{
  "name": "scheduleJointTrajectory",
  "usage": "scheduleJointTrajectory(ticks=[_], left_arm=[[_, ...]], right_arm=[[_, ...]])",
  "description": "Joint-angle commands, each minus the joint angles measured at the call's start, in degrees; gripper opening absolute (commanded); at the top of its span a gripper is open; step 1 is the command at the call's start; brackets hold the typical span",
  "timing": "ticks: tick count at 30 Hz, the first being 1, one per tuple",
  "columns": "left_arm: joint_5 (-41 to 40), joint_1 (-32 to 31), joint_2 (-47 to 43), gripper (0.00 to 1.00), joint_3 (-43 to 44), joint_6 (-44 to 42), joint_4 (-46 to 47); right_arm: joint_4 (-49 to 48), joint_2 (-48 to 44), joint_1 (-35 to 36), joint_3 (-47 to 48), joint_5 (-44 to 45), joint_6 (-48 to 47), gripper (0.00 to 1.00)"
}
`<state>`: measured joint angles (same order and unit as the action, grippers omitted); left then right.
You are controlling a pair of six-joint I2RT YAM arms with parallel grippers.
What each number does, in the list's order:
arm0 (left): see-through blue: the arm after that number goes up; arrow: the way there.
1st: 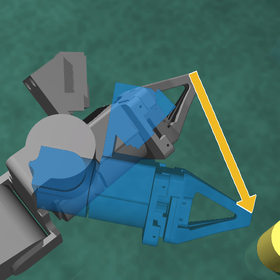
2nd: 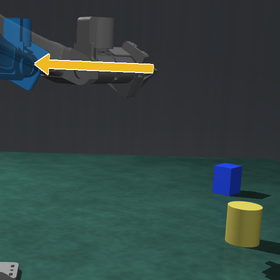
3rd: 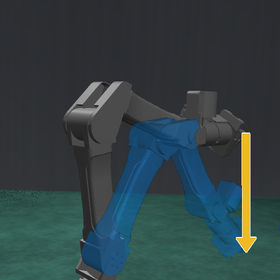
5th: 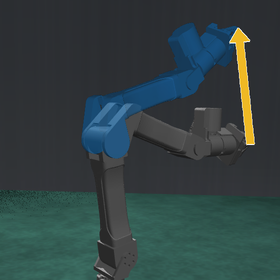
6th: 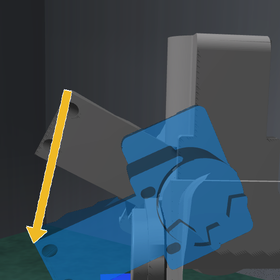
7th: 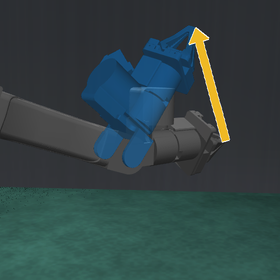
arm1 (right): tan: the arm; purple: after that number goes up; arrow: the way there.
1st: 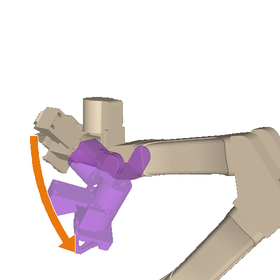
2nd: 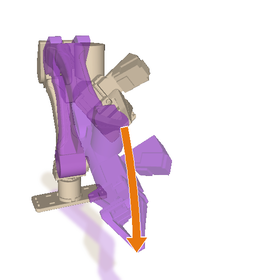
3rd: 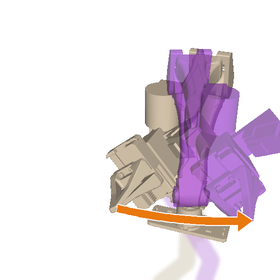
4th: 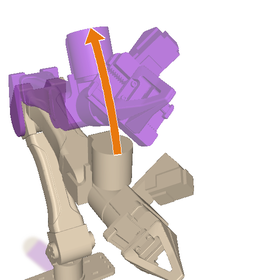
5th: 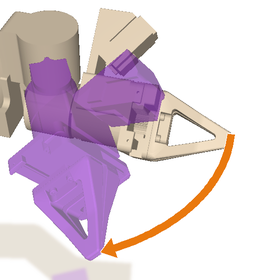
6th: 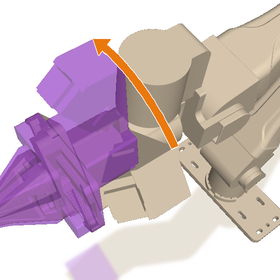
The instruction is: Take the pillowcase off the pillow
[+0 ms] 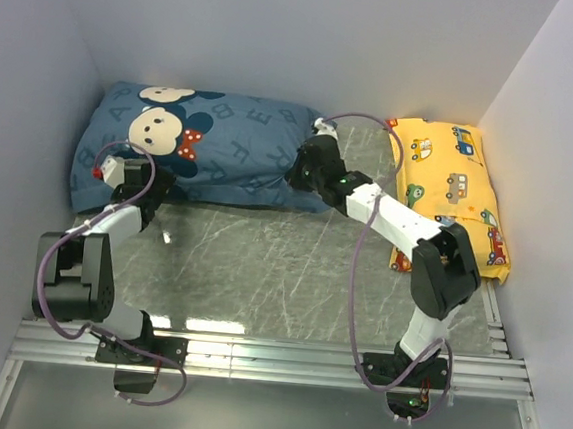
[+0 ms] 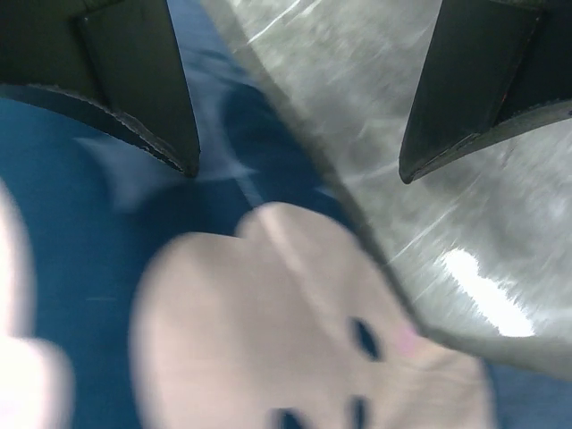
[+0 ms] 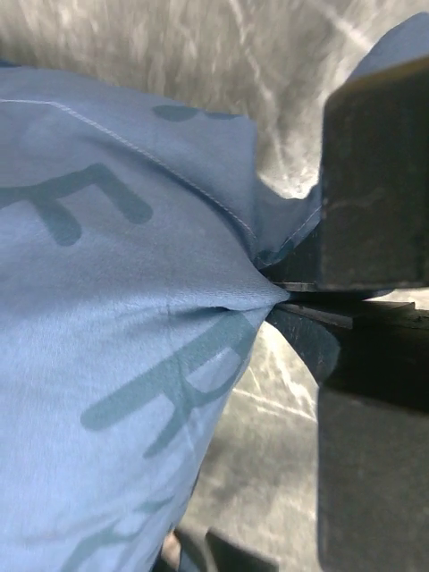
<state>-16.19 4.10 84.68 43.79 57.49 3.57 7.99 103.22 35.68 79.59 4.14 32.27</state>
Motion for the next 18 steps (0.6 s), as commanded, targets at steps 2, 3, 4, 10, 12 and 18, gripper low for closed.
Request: scheduleJointTrajectory(ticks=[2,3,4,10,12,18], left_arm=[[2.8,-0.2,-6.6,0.99,-4.0,0.4,3.4],[3.8,-0.5,-7.5,0.99,-5.3,0.0,4.1],[4.7,-1.0,-9.0,0.99,-5.7,-0.6,5.2],[9.8,-3.2,-11.9,0.99,-7.8,-3.4,9.6],[11.4,-3.7,-12.6,0.99,-7.9,-3.6,9.3],[15.6,-6.8,-13.4,0.99,-7.7,-4.8,9.2]], right_arm=[[3.5,-7.2,-1.2,1.4,2.5,-1.0,0.0],[3.9,-8.1,-1.2,1.7,2.2,-1.3,0.0],[5.1,-8.5,-1.2,2.2,2.0,-1.4,0.0],[10.0,-9.4,-1.2,7.8,0.5,-3.1,0.0],[10.7,-10.1,-1.2,9.1,0.0,-3.6,0.0],[15.0,-11.1,-1.2,14.5,-2.1,-5.1,0.0]])
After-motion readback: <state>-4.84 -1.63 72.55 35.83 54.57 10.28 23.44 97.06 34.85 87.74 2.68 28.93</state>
